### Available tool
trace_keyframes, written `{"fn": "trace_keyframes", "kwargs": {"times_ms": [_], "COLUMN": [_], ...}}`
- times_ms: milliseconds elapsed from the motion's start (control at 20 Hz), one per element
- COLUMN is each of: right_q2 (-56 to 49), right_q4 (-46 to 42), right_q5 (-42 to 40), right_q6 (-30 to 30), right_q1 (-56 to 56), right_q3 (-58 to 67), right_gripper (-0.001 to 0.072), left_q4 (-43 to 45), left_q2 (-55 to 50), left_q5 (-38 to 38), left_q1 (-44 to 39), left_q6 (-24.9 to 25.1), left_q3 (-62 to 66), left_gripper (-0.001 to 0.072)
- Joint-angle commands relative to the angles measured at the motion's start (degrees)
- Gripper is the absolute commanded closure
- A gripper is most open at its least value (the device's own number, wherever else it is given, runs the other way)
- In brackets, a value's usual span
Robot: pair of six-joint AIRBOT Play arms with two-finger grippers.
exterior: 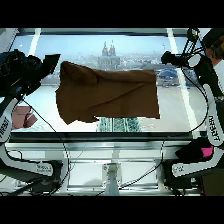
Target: Fold the clothes and pants, and hang the long-sleeved shirts on hangers.
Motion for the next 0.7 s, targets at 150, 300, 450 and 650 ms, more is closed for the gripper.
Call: {"fn": "trace_keyframes", "kwargs": {"times_ms": [150, 300, 450, 650], "right_q2": [2.1, 4.0, 6.5, 8.8], "right_q4": [-8.7, -9.8, -10.4, -10.5], "right_q5": [10.2, 14.3, 18.5, 21.7], "right_q6": [-0.3, -0.6, -2.1, -3.2], "right_q1": [-1.8, -4.1, -5.1, -5.1], "right_q3": [0.0, 0.0, 0.0, 0.0], "right_gripper": [0.0138, 0.0138, 0.0138, 0.0138], "left_q4": [20.6, 43.3, 65.2, 79.1], "left_q2": [5.7, 15.1, 23.8, 26.5], "left_q5": [-10.7, -10.9, -13.5, -27.8], "left_q1": [7.5, 10.2, 10.1, 12.2], "left_q6": [-0.7, -5.1, -17.0, -32.4], "left_q3": [0.0, 0.0, -0.1, -6.6], "left_gripper": [0.0003, 0.0195, 0.0299, 0.0646]}}
